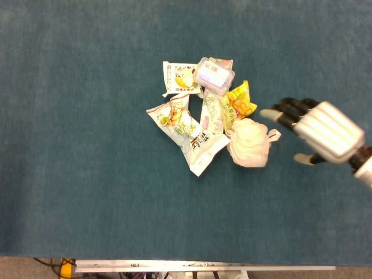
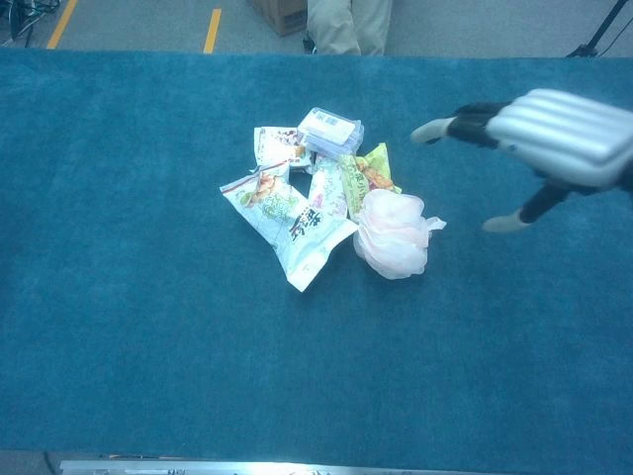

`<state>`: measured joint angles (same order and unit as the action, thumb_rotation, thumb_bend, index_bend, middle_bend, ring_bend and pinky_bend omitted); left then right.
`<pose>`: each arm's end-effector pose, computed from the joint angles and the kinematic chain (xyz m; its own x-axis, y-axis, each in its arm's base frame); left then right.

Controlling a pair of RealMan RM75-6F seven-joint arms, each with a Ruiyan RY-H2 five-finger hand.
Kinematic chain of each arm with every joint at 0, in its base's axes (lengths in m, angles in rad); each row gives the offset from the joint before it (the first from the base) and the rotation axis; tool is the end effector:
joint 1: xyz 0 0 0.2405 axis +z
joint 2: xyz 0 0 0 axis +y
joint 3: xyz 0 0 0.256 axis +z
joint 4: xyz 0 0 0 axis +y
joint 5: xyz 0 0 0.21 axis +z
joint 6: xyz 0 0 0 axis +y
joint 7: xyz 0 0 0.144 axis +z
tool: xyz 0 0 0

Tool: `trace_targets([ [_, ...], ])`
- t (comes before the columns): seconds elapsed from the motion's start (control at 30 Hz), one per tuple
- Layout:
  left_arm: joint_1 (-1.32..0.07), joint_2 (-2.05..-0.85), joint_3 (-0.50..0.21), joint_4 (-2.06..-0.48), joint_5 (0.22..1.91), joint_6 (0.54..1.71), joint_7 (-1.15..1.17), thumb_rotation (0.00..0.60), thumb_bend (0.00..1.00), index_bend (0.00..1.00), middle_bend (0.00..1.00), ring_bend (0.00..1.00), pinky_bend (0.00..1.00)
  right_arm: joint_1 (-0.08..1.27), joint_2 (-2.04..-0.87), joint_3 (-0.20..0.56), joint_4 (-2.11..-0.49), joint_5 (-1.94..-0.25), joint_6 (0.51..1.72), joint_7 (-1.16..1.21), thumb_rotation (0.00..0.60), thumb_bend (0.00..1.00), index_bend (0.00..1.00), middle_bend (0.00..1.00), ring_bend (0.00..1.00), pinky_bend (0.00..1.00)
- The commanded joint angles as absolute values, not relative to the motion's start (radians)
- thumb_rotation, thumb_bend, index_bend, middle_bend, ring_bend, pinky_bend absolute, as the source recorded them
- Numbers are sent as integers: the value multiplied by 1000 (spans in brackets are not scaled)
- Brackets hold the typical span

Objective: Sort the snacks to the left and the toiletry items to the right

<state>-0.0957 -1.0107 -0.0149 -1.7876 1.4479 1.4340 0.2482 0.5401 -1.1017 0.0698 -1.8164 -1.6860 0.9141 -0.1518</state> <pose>-0.2942 0.1739 0.1680 0.5503 0.0944 0.8296 0.8330 0.0065 -0.5533 -0.1698 -0.2568 0.0705 0.6169 -0.2411 0.7492 -0.6743 -0.6529 0.3451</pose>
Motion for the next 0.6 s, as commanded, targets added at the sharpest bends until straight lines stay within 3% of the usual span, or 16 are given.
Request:
trace_targets([
  [0.03, -93, -1010, -14, -1783, 1445, 1435, 244, 600, 485, 222, 237, 183, 131, 581, -1165, 85, -1802, -1650, 862, -212, 600, 0, 109, 203, 157, 327],
  [0.33, -80, -1006, -5, -1766, 1450, 1443, 216, 600, 485, 222, 236, 183, 131, 660, -1281, 91, -1756, -1526, 748, -352, 600, 0, 109, 198, 156, 327],
  [0.6, -78, -1008, -3, -1745, 1449, 1437, 189, 600, 484, 222, 236, 184, 131, 700, -1374, 85, -1698, -1429, 722, -479, 600, 0, 116, 202, 154, 327],
])
